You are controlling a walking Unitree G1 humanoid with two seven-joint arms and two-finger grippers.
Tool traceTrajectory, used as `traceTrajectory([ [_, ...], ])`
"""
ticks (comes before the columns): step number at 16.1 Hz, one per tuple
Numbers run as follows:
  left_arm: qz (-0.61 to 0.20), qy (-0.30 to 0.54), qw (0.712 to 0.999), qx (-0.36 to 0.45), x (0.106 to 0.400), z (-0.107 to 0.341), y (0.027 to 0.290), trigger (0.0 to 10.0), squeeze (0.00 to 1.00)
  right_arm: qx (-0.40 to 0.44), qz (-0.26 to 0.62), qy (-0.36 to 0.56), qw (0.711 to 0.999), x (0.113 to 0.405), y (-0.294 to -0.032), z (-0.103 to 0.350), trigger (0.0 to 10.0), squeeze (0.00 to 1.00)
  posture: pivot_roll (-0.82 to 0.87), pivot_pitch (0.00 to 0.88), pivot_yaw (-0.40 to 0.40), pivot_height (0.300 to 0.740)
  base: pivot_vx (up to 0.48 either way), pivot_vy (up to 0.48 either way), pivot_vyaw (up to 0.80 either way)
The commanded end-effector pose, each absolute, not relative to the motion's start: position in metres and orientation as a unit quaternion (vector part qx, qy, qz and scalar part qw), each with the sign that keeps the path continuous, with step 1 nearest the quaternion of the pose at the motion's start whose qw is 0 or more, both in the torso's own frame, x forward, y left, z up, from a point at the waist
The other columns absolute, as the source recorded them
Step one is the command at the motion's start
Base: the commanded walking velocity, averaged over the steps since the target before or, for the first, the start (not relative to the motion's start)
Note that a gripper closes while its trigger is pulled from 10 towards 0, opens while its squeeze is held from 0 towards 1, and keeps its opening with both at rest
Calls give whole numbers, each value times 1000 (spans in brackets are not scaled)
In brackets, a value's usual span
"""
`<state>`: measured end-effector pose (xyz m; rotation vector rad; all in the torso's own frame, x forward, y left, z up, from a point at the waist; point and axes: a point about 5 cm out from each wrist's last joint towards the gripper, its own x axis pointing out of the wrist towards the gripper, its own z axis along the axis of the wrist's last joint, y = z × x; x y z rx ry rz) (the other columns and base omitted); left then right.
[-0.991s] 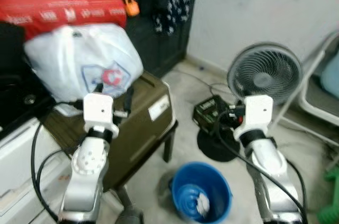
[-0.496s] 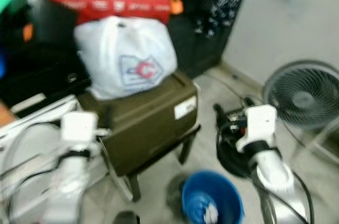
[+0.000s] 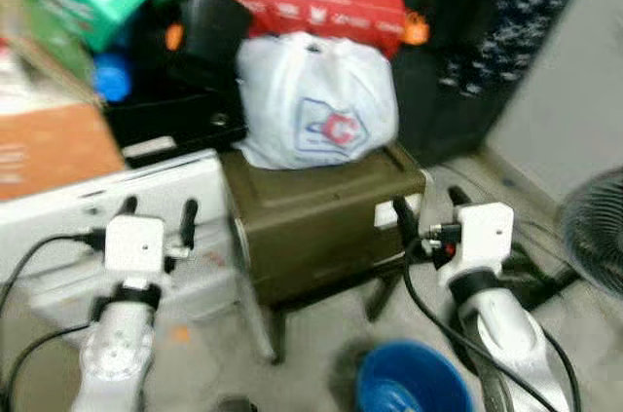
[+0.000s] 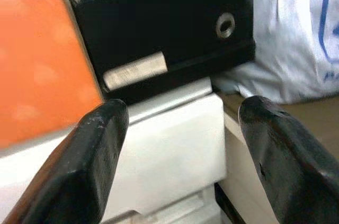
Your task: Clean up the room
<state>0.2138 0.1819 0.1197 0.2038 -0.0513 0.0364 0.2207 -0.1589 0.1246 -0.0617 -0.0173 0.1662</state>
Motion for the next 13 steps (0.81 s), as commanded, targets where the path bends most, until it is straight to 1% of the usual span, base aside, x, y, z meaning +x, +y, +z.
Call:
traceTrajectory([
  [1, 22, -21, 994, 108, 212, 121, 184, 10000, 0, -29, 81, -4, 996, 219, -160, 125, 10000, 0, -30, 0, -66, 740, 0, 0, 475],
  [4, 19, -25, 993, 111, 215, 122, 184, 10000, 0, -21, 83, -4, 996, 223, -158, 127, 10000, 0, -30, 8, -68, 740, 0, 0, 521],
  [6, 16, -31, 993, 114, 217, 125, 182, 10000, 0, -22, 84, -5, 996, 225, -157, 128, 10000, 0, -30, 8, -68, 740, 0, 0, 800],
  [10, -2, -34, 992, 118, 221, 126, 176, 10000, 0, -16, 68, -7, 998, 225, -157, 123, 10000, 0, -38, 0, -10, 740, 0, 0, 800],
  [11, -20, -37, 992, 122, 228, 127, 174, 10000, 0, -13, 52, -11, 999, 225, -156, 122, 10000, 0, -51, 0, 12, 740, 0, 0, -413],
  [13, -33, -41, 991, 125, 235, 128, 171, 10000, 0, -13, 39, -13, 999, 225, -159, 122, 10000, 0, -70, 0, 29, 740, 0, 0, 0],
])
